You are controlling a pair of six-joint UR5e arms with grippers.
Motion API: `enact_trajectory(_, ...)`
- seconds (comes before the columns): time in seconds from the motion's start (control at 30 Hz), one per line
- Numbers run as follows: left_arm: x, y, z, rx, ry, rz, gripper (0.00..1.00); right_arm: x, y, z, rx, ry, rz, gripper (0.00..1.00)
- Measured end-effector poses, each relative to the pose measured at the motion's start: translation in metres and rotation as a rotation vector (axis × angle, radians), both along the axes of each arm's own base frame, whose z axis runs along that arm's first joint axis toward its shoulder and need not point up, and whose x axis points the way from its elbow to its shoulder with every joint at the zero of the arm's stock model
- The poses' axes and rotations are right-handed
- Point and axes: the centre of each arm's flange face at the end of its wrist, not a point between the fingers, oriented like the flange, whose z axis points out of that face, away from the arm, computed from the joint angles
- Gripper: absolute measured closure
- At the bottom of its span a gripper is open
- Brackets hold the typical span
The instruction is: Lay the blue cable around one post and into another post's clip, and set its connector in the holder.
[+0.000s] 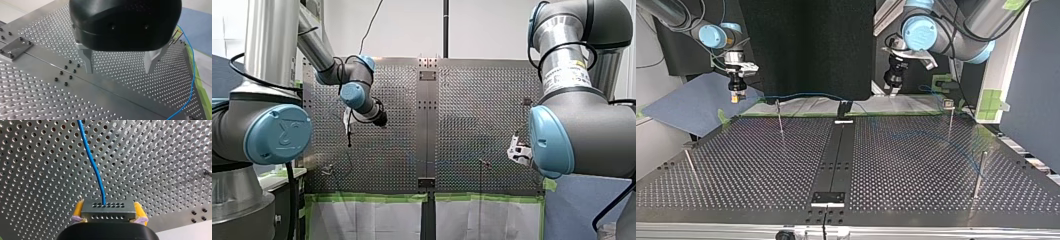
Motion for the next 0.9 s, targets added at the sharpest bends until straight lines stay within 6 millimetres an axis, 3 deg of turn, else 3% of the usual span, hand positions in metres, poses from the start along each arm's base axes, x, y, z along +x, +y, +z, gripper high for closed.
enact_trajectory(0.5,-0.009,-0.051,-0.044,0.015,-0.022,-0.053,0.0,0.003,0.001,0.0,-0.002,0.002,0.005,1.0)
enact_trajectory(0.9,0.004,-0.115,-0.053,-0.07,-0.107,-0.117,0.0,0.008,0.002,0.0,-0.004,0.009,0.014,1.0)
